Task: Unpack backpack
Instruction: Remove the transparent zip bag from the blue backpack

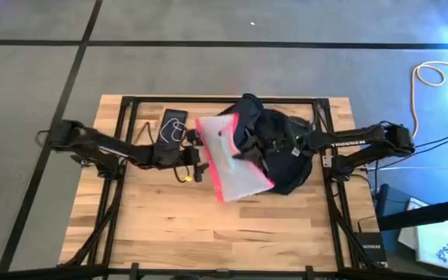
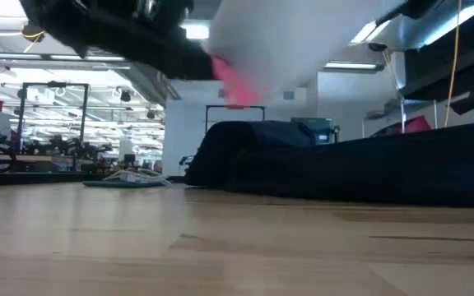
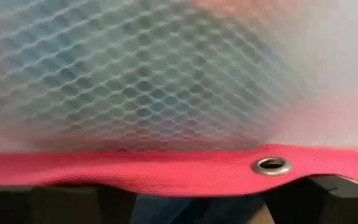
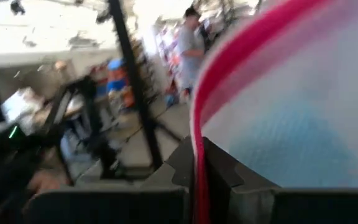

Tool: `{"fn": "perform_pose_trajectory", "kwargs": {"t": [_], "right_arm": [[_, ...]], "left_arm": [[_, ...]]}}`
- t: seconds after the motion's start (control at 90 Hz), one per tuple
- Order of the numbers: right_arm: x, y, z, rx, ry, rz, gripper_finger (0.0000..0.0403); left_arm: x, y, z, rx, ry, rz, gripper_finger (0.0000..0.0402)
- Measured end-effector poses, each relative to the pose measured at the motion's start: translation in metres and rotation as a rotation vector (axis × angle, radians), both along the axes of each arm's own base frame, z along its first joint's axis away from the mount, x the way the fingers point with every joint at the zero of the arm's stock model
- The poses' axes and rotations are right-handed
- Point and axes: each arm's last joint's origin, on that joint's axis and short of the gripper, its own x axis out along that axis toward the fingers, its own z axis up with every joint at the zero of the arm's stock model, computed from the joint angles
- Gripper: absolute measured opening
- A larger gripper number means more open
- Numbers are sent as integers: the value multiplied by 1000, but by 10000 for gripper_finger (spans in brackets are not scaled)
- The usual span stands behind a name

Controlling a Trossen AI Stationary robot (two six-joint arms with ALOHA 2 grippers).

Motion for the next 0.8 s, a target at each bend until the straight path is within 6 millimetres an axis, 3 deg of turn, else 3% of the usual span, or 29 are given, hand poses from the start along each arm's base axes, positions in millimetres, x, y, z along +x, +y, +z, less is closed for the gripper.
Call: {"fn": "perform_pose_trajectory", "kwargs": {"t": [0.211, 0.389, 0.544, 0.667, 0.8], "right_arm": [[0, 26, -22, -103, 171, 61, 0], [-2, 30, -21, -153, 153, 76, 0], [0, 22, -21, -159, 211, 46, 0], [0, 19, -28, -159, 295, -2, 0], [-2, 21, -33, -181, 332, 56, 0]], "left_arm": [[-56, 3, 24, -38, 211, 36, 272], [-92, 13, 35, -66, 271, 93, 272], [-99, 13, 53, -102, 128, -5, 272], [-96, 9, 61, -132, 50, -139, 272], [-90, 10, 64, -248, -23, -187, 272]]}}
